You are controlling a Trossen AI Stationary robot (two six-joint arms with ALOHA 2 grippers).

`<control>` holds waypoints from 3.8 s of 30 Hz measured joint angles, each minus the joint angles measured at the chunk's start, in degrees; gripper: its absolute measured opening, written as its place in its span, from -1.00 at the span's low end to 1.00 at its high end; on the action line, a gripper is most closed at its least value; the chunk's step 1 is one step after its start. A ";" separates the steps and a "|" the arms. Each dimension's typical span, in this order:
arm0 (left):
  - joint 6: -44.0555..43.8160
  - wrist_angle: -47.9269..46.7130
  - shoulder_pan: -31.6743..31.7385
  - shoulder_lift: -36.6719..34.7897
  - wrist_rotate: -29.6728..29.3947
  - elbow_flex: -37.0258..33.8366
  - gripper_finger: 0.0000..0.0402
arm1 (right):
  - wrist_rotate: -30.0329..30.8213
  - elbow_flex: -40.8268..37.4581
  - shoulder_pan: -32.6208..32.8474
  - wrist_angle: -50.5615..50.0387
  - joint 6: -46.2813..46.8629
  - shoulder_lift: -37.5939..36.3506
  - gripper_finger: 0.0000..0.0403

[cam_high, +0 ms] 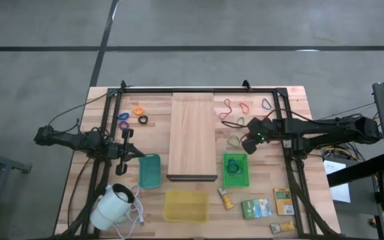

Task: Pick & Place Office Desk Supplies
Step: Put the bottom left orange rubber band into the green bin, then put the bottom orange rubber band into the green bin

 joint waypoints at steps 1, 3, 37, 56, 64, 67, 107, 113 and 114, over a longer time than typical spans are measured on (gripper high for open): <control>0.00 0.00 0.00 0.00 -0.01 0.01 -0.94 | 0.01 0.96 0.36 -0.43 -0.20 -0.01 -0.96; 0.00 0.00 0.00 0.00 0.00 0.00 -0.94 | 0.03 2.86 1.16 -1.09 -0.88 -0.02 -0.96; 0.00 -0.07 0.07 0.26 0.00 0.01 -0.94 | -1.76 5.49 27.86 10.70 -2.60 6.01 -0.96; 0.00 0.00 0.07 0.74 0.00 0.00 -0.94 | -2.01 5.65 27.81 12.58 1.90 21.46 -0.96; 0.00 0.00 0.05 0.74 0.00 0.01 -0.94 | -1.95 5.96 27.81 12.46 8.41 21.03 -0.96; 0.00 0.00 0.04 0.74 0.00 0.01 -0.94 | -1.52 5.96 27.81 12.52 8.38 20.01 -0.96; 0.00 0.00 0.02 0.74 0.00 0.02 -0.94 | -1.10 5.31 28.03 12.99 8.93 14.02 -0.41; 0.00 0.00 0.02 0.76 0.00 0.00 -0.94 | 0.11 5.31 28.03 7.93 11.02 7.98 -0.41; 0.01 -0.02 0.02 0.74 0.00 0.01 -0.94 | 0.18 5.31 28.03 7.00 10.73 6.85 -0.41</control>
